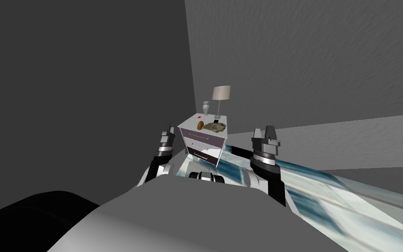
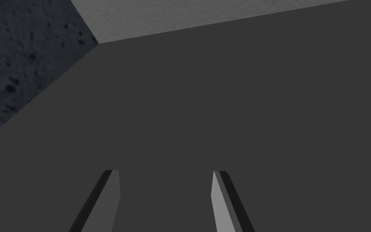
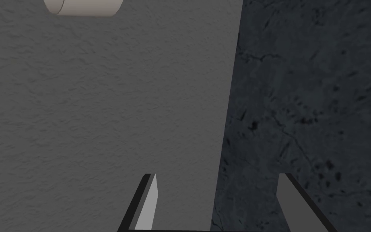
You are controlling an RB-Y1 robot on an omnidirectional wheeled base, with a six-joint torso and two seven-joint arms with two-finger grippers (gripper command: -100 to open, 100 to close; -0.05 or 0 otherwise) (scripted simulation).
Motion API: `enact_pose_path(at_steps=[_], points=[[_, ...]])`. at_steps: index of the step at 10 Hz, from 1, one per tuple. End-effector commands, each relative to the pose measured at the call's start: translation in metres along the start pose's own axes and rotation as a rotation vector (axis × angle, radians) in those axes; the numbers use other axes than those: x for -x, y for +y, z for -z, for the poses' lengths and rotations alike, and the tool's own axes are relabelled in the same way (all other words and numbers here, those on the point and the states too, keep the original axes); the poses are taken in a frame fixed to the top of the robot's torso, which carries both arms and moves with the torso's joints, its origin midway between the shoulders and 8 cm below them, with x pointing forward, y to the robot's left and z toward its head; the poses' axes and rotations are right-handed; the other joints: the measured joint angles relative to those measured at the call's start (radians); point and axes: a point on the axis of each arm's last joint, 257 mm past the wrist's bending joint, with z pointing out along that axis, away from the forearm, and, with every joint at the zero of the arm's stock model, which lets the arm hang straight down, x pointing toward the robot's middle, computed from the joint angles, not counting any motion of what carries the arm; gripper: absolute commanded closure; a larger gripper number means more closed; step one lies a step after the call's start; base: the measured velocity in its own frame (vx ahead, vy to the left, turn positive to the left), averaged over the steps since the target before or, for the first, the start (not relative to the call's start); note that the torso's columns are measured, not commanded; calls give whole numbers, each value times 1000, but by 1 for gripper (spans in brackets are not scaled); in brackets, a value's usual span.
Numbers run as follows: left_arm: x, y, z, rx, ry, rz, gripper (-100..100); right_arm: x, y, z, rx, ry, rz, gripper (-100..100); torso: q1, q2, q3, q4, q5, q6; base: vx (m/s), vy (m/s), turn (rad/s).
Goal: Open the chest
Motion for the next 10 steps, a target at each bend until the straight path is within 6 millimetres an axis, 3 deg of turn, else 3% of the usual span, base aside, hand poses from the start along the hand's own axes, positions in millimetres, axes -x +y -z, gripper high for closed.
enact_pose_path(at_steps=[1,3,10], points=[[-7,8,1,8,44,-20,-100,0,0,0,0,0,0,0,0,74,-148,74,0,0,21,11,-21],[-14,18,3,21,77,-34,-100,0,0,0,-1,0,0,0,1,116,-237,116,0,0,26,19,-36],[-35,76,17,110,146,-58,-100,0,0,0,-1,0,0,0,-1,121,-241,121,0,0,41,32,-42]])
